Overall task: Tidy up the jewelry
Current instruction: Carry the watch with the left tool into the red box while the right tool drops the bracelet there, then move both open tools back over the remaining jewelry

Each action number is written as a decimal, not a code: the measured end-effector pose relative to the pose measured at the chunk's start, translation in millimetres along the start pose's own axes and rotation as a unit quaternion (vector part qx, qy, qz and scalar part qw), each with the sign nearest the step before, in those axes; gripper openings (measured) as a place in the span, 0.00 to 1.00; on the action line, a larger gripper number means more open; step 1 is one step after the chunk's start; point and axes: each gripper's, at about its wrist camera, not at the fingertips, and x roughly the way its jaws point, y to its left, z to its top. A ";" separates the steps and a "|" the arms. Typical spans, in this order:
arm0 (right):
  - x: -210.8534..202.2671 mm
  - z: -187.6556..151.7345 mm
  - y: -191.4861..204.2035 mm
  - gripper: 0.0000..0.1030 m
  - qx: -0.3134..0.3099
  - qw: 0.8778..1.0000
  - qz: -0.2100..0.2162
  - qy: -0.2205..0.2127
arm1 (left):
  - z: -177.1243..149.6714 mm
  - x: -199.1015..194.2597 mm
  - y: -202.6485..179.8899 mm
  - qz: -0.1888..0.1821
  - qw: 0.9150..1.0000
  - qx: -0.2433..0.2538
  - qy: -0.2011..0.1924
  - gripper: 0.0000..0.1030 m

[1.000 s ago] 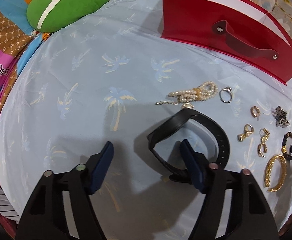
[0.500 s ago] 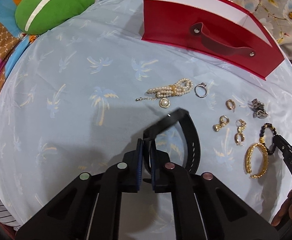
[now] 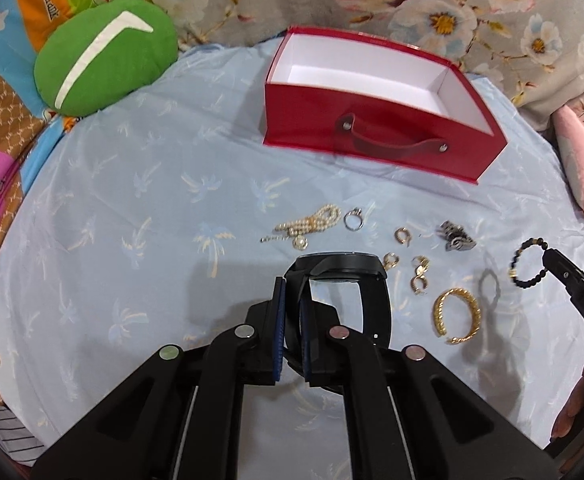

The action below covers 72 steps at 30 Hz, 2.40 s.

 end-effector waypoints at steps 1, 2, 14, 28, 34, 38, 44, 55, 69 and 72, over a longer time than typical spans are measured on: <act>-6.3 4.4 2.5 0.06 -0.002 1.000 0.004 -0.008 | 2.4 -4.0 -0.5 0.000 1.000 0.002 -0.005 0.05; -12.3 8.9 4.6 0.06 -0.004 1.000 0.008 -0.016 | 5.0 -9.2 -1.4 0.000 1.000 0.003 -0.013 0.05; -56.2 69.4 36.0 0.05 -0.036 0.993 0.057 -0.099 | 64.9 -54.2 -9.7 -0.012 0.994 0.013 -0.106 0.06; -10.3 175.5 57.1 0.05 -0.040 0.987 0.074 -0.136 | 179.0 -28.3 -26.3 0.014 0.983 0.014 -0.182 0.06; 31.9 202.3 62.9 0.05 -0.041 0.989 0.066 -0.124 | 215.8 20.3 -32.1 0.031 0.985 0.013 -0.167 0.06; 64.2 211.1 61.2 0.05 -0.038 0.992 0.057 -0.107 | 227.0 53.1 -33.7 0.039 0.988 0.013 -0.150 0.07; 107.3 211.3 60.7 0.05 -0.042 0.995 0.042 -0.078 | 233.9 94.4 -37.5 0.044 0.991 0.016 -0.124 0.09; 126.3 200.1 61.0 0.39 -0.044 0.996 0.026 -0.076 | 231.9 125.3 -34.9 0.035 0.994 -0.016 -0.105 0.64; 50.5 160.6 58.0 0.59 -0.047 0.991 0.026 -0.120 | 210.3 34.9 -6.0 0.019 0.984 -0.035 -0.175 0.90; 34.8 142.7 58.0 0.60 -0.053 0.991 0.021 -0.118 | 188.0 19.8 6.0 0.029 0.984 -0.034 -0.173 0.90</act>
